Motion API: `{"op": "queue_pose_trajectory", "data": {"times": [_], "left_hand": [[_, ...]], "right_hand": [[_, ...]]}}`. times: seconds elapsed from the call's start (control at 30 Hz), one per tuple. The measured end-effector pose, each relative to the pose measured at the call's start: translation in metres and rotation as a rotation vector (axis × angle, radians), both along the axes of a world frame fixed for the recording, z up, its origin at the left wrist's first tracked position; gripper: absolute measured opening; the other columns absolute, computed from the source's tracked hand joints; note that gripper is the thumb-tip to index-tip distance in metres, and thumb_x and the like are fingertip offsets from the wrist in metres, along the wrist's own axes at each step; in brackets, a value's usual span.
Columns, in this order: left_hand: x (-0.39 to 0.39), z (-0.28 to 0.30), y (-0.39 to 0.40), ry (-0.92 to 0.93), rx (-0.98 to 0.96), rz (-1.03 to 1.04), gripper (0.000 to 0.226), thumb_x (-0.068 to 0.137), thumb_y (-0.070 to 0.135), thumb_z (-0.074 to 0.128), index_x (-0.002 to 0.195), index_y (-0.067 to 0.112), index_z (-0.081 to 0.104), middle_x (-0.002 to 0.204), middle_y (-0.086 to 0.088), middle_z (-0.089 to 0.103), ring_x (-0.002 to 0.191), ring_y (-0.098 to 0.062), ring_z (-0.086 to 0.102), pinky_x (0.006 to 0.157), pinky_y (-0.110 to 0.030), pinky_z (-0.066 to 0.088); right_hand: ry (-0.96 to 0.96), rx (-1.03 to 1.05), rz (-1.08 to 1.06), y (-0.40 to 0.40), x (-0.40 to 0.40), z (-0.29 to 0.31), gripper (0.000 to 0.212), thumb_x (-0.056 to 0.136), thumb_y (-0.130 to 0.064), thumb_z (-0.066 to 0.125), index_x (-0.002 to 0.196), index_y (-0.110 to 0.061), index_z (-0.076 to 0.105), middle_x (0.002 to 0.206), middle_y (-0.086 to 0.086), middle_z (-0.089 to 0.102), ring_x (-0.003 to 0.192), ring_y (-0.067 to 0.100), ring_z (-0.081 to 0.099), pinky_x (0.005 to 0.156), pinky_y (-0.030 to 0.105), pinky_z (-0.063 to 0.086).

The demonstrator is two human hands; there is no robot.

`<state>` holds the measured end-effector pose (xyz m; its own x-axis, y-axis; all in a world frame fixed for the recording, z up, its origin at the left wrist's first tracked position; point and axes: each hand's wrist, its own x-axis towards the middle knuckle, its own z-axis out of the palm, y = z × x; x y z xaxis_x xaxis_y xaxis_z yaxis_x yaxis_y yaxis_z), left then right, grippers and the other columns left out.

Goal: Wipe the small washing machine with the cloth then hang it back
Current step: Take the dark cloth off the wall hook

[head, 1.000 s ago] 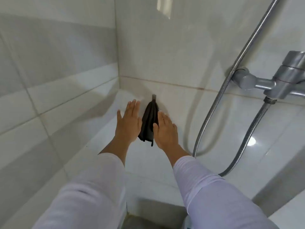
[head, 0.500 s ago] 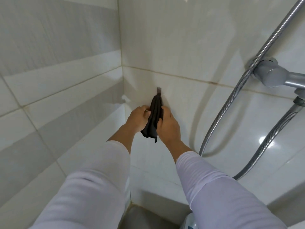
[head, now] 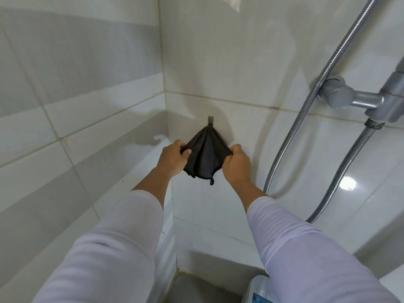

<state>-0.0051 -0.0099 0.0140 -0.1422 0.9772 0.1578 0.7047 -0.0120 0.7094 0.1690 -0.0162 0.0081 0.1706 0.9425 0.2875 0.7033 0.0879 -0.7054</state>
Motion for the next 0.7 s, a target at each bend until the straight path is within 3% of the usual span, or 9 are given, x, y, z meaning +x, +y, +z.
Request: {"op": "queue_pose_trajectory", "data": {"times": [0.2, 0.33, 0.47, 0.6, 0.7], "left_hand": [[-0.009, 0.005, -0.025, 0.055, 0.035, 0.061, 0.027, 0.095, 0.031, 0.052, 0.108, 0.009, 0.061, 0.104, -0.011, 0.070, 0.094, -0.027, 0.063, 0.074, -0.028, 0.042], [-0.007, 0.012, -0.038, 0.032, 0.083, 0.069, 0.028, 0.094, 0.033, 0.054, 0.105, 0.010, 0.065, 0.103, -0.008, 0.072, 0.100, -0.025, 0.065, 0.083, -0.026, 0.041], [0.004, 0.025, -0.049, -0.066, 0.081, -0.019, 0.029, 0.094, 0.032, 0.054, 0.108, 0.011, 0.068, 0.107, -0.007, 0.072, 0.103, -0.023, 0.064, 0.085, -0.023, 0.039], [0.014, 0.035, -0.057, -0.167, 0.029, -0.105, 0.028, 0.097, 0.030, 0.049, 0.110, 0.012, 0.066, 0.109, -0.007, 0.069, 0.096, -0.019, 0.059, 0.080, -0.023, 0.037], [0.010, 0.036, -0.059, -0.292, -0.024, -0.163, 0.031, 0.096, 0.038, 0.050, 0.112, 0.015, 0.063, 0.112, -0.006, 0.067, 0.102, -0.022, 0.061, 0.088, -0.032, 0.048]], "right_hand": [[0.075, 0.027, -0.033, -0.018, -0.005, 0.011, 0.029, 0.093, -0.004, 0.037, 0.116, -0.001, 0.054, 0.112, 0.018, 0.063, 0.100, 0.031, 0.060, 0.077, 0.030, 0.044], [0.201, 0.016, -0.014, -0.029, -0.013, 0.022, 0.028, 0.093, -0.007, 0.041, 0.114, -0.004, 0.060, 0.107, 0.015, 0.068, 0.095, 0.029, 0.065, 0.075, 0.025, 0.046], [0.399, -0.060, 0.060, -0.039, -0.023, 0.034, 0.025, 0.091, -0.010, 0.051, 0.112, -0.007, 0.065, 0.103, 0.008, 0.070, 0.067, 0.012, 0.064, 0.070, 0.021, 0.050], [0.508, -0.110, 0.141, -0.045, -0.034, 0.044, 0.025, 0.087, -0.015, 0.059, 0.111, -0.010, 0.066, 0.104, 0.009, 0.072, 0.079, 0.017, 0.066, 0.079, 0.027, 0.050], [0.550, -0.124, 0.179, -0.051, -0.037, 0.049, 0.022, 0.088, -0.017, 0.059, 0.107, -0.011, 0.068, 0.100, 0.009, 0.071, 0.085, 0.018, 0.066, 0.077, 0.027, 0.048]]}}
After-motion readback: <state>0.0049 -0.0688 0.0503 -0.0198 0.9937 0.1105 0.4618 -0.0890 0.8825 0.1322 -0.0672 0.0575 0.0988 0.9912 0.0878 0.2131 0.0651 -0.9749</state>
